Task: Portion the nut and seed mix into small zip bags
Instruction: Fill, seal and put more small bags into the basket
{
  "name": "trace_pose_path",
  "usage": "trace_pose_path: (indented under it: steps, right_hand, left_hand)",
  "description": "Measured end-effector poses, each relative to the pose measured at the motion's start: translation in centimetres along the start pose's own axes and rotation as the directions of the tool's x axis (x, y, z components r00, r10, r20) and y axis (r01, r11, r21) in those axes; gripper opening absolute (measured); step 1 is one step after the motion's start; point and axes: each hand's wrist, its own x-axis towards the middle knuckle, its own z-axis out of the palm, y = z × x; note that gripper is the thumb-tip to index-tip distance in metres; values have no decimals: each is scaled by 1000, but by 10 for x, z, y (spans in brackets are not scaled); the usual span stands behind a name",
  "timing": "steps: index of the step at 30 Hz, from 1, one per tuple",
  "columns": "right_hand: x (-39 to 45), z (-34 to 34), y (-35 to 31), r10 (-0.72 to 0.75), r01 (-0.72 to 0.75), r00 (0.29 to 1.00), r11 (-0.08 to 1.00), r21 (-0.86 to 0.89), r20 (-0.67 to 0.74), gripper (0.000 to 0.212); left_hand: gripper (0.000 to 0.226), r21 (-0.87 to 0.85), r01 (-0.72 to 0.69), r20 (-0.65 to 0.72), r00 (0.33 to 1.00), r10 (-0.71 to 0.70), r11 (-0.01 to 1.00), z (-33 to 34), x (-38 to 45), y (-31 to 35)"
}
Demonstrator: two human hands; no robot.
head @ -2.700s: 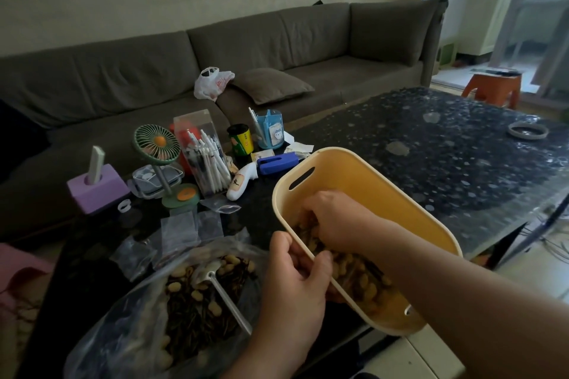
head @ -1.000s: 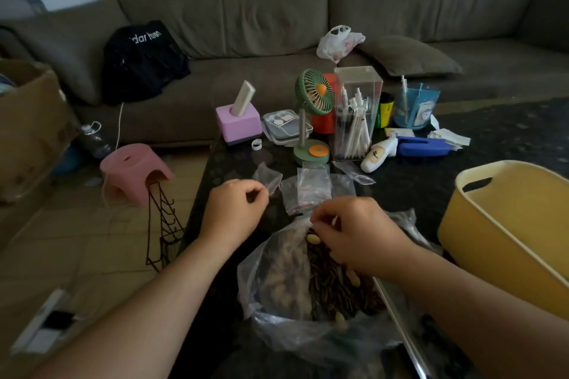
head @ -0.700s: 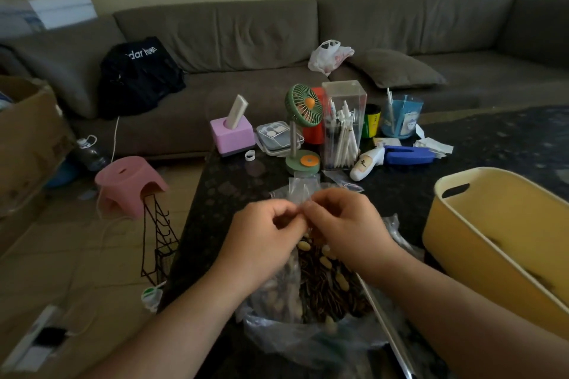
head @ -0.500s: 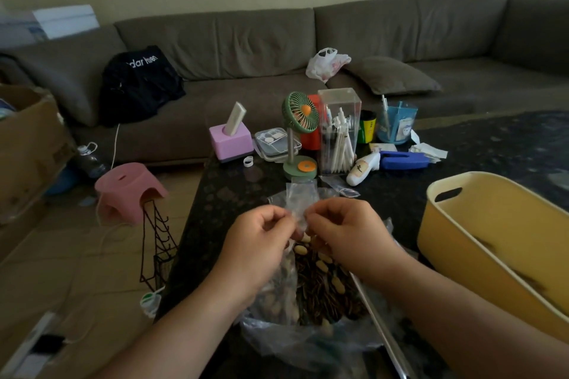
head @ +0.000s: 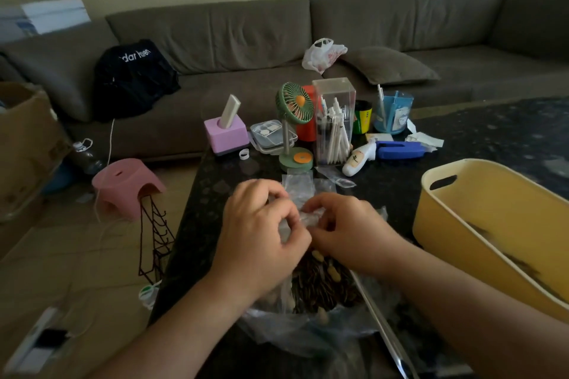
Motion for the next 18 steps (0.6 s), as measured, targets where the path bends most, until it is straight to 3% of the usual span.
trace_pose_path:
  steps: [6, 10, 13, 15, 18]
  right_hand:
    - [-2, -2, 1, 6, -8, 999, 999, 49, 49, 25]
    - [-5, -2, 1, 16, -27, 997, 988, 152, 74, 10]
    - [-5, -3, 4, -21, 17, 998, 998, 63, 51, 13]
    - [-6, -4, 5, -27, 25, 997, 999, 28, 68, 23]
    - [-8, -8, 6, -19, 9, 992, 997, 76, 125, 25]
  left_hand:
    - [21, -373, 94, 265, 964, 9, 923, 3, -8, -2]
    - [18, -378, 127, 318, 948, 0, 917, 4, -8, -1]
    - [11, -386, 257, 427, 901, -75, 886, 0, -6, 1]
    - [26, -390, 341, 543, 835, -85, 855, -3, -5, 1]
    - [71, -266, 351, 638, 762, -109, 898, -4, -4, 0]
